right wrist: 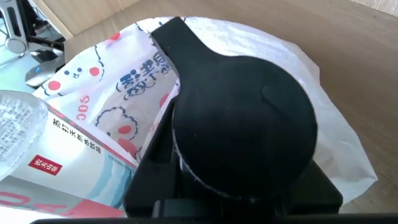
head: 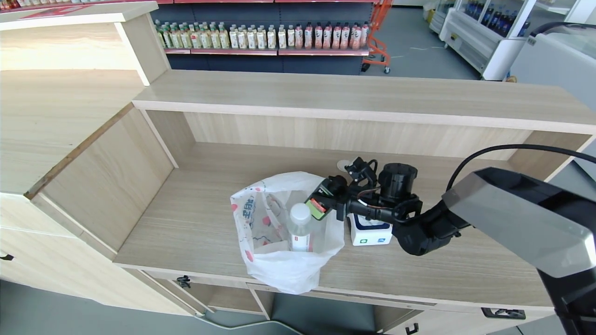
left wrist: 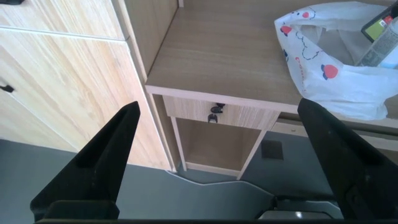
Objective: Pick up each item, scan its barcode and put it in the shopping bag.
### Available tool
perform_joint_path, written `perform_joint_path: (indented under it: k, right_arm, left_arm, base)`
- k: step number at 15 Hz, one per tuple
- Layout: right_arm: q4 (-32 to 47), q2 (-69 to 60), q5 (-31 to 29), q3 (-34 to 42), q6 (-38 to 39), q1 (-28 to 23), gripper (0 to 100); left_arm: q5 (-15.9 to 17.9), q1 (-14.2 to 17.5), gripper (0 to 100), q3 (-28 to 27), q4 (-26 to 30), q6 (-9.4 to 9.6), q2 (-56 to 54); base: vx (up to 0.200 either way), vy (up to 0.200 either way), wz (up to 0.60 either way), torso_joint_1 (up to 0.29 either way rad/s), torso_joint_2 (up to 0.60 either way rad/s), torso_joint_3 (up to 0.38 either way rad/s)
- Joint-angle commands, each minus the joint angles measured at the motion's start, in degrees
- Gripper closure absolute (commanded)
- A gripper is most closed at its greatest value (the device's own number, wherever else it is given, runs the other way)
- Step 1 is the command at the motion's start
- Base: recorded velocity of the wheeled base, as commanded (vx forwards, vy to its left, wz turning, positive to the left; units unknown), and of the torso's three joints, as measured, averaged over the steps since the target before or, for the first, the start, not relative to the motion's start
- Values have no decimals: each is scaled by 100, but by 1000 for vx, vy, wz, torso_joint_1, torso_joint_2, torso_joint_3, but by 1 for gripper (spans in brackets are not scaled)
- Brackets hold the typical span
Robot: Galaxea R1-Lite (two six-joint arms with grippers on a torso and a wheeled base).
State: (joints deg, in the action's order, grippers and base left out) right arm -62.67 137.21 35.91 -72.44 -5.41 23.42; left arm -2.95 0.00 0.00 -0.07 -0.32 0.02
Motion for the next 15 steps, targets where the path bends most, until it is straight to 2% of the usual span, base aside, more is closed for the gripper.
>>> perform_joint_path:
  k: [1, 14, 15]
  right_arm:
    - [-17, 166, 3, -42, -12, 14, 100]
    - [-17, 571, -5, -262, -382, 75, 100]
    - [-17, 588, -5, -271, -382, 75, 0]
  left_arm:
    - [-4, 0, 0, 0, -1, -3, -2]
    - [-4, 0, 0, 0, -1, -3, -2]
    - [-4, 0, 0, 0, -1, -3, -2]
  base:
    - [0, 0, 0, 0, 0, 0]
    - [0, 0, 0, 0, 0, 0]
    - [0, 0, 0, 0, 0, 0]
